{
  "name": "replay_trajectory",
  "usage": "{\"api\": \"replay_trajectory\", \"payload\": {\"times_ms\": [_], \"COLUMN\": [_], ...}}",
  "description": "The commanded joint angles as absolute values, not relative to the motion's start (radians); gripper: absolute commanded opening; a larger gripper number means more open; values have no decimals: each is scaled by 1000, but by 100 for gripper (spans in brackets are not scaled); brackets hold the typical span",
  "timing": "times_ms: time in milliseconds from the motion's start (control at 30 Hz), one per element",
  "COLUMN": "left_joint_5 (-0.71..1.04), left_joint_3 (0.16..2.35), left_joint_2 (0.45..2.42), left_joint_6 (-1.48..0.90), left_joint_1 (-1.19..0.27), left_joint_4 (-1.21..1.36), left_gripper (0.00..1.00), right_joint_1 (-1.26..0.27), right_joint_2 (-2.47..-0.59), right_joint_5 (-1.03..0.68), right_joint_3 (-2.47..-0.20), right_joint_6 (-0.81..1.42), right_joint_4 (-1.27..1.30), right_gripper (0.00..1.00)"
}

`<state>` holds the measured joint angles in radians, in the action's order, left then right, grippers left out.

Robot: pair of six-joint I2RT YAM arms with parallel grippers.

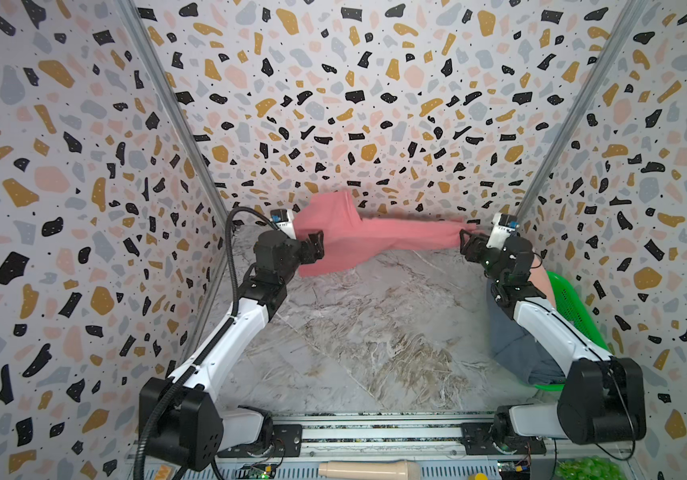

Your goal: Fold and stack the t-shirts

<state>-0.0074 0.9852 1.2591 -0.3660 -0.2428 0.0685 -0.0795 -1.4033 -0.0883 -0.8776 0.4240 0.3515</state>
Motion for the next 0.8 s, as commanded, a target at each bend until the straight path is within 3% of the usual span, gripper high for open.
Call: {"api": "replay_trajectory", "payload": {"times_ms": [0, 233, 467, 600, 767], "left_joint_5": [-88, -49, 12, -72, 5], "left_joint_3": [963, 1000, 1087, 1022, 914], "left_joint_2": [1193, 1324, 1543, 1546, 1556], "left_joint_6": [-355, -389, -469, -513, -563], "left_joint_1": [-238, -236, -266, -308, -328], "left_joint_4": [31, 19, -61, -120, -65], "left_gripper": [91, 91, 77, 76, 72], "right_joint_1": [-74, -74, -76, -76, -82], "right_joint_2": [-1372, -1390, -1597, -1660, -1717], "right_joint_5": [1, -41, -157, -170, -214], "right_joint_3": [-859, -880, -1011, -1012, -1020], "right_joint_6": [460, 474, 452, 451, 444], "right_joint_4": [272, 288, 189, 183, 206], "right_gripper": [70, 73, 73, 73, 74]}}
